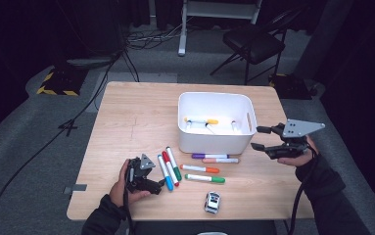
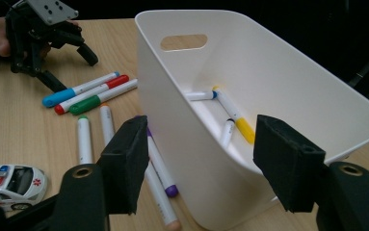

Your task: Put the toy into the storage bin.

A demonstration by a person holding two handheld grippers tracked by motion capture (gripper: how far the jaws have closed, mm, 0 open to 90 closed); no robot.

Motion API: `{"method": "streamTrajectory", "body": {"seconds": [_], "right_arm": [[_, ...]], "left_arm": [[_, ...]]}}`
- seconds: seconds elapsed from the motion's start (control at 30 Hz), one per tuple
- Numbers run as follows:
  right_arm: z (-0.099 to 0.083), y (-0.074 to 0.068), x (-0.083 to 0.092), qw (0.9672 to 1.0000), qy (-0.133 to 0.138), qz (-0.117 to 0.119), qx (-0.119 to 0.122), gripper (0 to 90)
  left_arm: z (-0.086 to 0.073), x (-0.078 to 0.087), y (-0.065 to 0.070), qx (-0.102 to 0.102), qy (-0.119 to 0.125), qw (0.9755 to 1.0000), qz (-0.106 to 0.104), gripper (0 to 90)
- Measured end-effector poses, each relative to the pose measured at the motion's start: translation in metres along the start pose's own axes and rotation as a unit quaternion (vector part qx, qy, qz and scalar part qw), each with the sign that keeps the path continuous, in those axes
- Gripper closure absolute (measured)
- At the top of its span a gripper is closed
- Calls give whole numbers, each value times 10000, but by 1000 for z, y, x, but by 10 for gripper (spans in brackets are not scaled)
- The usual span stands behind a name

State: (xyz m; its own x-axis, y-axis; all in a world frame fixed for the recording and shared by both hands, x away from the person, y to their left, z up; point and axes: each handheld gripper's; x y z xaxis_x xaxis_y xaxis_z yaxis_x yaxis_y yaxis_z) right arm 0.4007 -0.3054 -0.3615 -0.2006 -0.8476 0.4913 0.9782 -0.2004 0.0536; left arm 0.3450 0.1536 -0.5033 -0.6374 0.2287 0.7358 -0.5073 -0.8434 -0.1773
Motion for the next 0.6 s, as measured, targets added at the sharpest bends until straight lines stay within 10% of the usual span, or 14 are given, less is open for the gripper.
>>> {"method": "streamTrajectory", "body": {"seconds": [0.2,0.3,0.6], "right_arm": [[-25,-22,-20,9996,-82,251,62,393],[-44,-29,-45,9980,-546,275,138,391],[-85,-22,-93,9941,-991,400,-184,369]], "left_arm": [[0,0,0,12,-1,10000,-6,6],[0,0,0,-4,2,10000,-1,6],[0,0,0,10,-8,10000,-15,6]]}}
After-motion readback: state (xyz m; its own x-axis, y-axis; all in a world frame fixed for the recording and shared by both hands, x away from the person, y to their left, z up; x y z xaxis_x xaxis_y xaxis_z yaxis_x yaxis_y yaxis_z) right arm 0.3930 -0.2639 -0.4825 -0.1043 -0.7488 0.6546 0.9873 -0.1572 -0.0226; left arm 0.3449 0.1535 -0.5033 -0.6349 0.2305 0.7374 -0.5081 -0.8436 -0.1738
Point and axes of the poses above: each handheld gripper's, and its own axes: x roughly backward along the jaws, z roughly out of its top, y roughly to its right, and after that the axes turned 15 degrees about z, right-handed
